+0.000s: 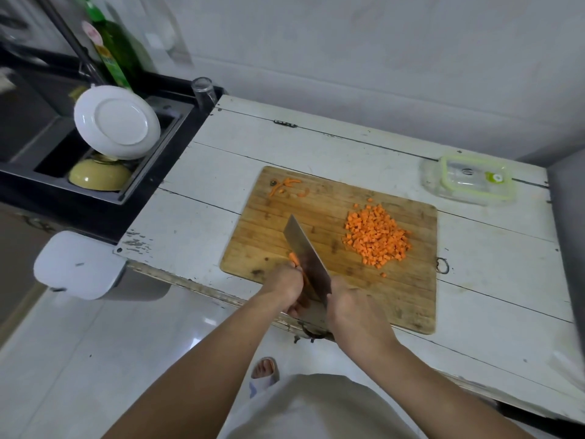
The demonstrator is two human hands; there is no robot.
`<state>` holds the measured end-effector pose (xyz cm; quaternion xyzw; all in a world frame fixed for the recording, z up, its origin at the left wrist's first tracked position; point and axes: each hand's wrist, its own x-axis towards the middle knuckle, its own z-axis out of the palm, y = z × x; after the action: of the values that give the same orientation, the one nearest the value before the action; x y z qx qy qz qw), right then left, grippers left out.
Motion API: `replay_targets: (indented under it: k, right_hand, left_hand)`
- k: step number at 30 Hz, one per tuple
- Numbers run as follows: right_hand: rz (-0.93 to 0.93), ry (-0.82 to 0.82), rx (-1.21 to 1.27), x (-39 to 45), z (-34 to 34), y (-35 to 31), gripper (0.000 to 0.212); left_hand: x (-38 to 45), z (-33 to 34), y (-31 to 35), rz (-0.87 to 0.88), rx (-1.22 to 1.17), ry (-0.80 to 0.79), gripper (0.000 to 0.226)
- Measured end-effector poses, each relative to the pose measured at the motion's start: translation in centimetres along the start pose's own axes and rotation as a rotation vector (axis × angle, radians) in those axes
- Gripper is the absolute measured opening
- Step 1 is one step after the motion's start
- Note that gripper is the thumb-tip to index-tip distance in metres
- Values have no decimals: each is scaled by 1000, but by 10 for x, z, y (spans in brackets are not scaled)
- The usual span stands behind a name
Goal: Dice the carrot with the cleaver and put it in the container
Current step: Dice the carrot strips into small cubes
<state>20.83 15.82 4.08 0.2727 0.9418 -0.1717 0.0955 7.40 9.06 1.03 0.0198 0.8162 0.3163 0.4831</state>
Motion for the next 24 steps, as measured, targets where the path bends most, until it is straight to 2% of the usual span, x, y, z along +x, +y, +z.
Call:
replay_targets:
  k: [8, 17, 24]
  right_hand:
    - [-18, -98, -75, -5, -18, -9, 22]
    - [4, -116, -29, -17, -23, -12, 37]
    - [11, -131, -43, -4, -17, -11, 35]
  left_hand:
    - [2, 3, -1, 19, -4, 31, 28]
    - [8, 4, -2, 10, -52, 16, 30]
    - [6, 2, 0, 11, -53, 8, 27]
